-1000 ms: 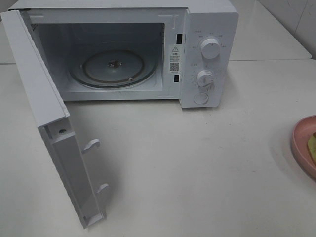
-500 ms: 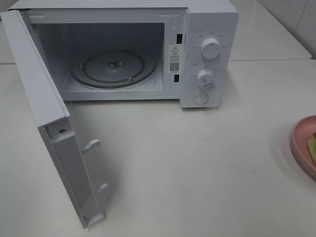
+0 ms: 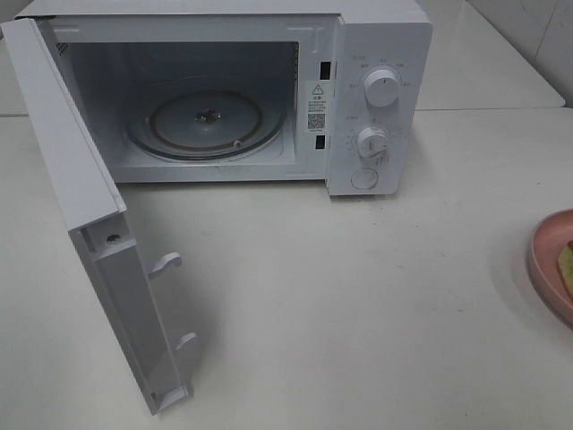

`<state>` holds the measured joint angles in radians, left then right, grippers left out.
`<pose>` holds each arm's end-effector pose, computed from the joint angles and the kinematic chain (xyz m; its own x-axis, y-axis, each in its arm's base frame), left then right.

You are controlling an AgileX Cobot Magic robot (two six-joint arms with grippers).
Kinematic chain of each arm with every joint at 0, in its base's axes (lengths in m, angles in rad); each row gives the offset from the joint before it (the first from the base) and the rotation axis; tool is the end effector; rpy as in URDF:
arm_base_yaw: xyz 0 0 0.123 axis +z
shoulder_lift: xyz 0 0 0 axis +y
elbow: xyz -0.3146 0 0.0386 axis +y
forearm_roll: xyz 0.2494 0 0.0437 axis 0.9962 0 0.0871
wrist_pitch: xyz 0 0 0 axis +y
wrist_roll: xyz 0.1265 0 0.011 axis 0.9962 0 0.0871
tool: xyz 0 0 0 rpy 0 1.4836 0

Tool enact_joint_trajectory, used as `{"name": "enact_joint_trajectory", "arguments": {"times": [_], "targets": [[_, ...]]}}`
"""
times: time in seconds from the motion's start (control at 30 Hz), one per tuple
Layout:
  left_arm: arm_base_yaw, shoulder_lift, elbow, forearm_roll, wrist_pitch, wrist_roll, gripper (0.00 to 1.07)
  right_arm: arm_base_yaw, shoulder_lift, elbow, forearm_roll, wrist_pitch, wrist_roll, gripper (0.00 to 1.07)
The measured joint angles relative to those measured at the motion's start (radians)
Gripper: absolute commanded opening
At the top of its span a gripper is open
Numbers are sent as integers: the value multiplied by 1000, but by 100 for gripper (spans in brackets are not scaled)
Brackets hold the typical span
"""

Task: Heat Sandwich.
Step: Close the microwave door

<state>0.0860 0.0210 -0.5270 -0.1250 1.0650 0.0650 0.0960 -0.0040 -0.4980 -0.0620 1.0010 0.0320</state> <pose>-0.0030 -0.0142 0.2703 -0.4498 -0.0346 -0.8925 0.0135 0.9989 -0.0455 -0.0003 -0.0067 0.2679 -0.3976 -0.0398 -0.9167 -0.0487 0.9986 -0.0222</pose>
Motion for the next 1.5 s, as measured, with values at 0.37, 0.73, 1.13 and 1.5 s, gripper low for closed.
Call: {"name": "enact_joint_trajectory", "arguments": {"times": [0.37, 0.73, 1.13, 1.5], "targets": [[0, 221, -15, -3, -145, 3, 35, 0, 0, 0, 0, 0, 0, 76], [0, 392, 88, -3, -420, 10, 0, 0, 0, 0, 0, 0, 0, 76], [0, 573, 266, -3, -984, 90, 0, 0, 0, 0, 0, 0, 0, 76], [0, 861, 314, 48, -1433, 89, 0, 0, 0, 0, 0, 0, 0, 76]]}}
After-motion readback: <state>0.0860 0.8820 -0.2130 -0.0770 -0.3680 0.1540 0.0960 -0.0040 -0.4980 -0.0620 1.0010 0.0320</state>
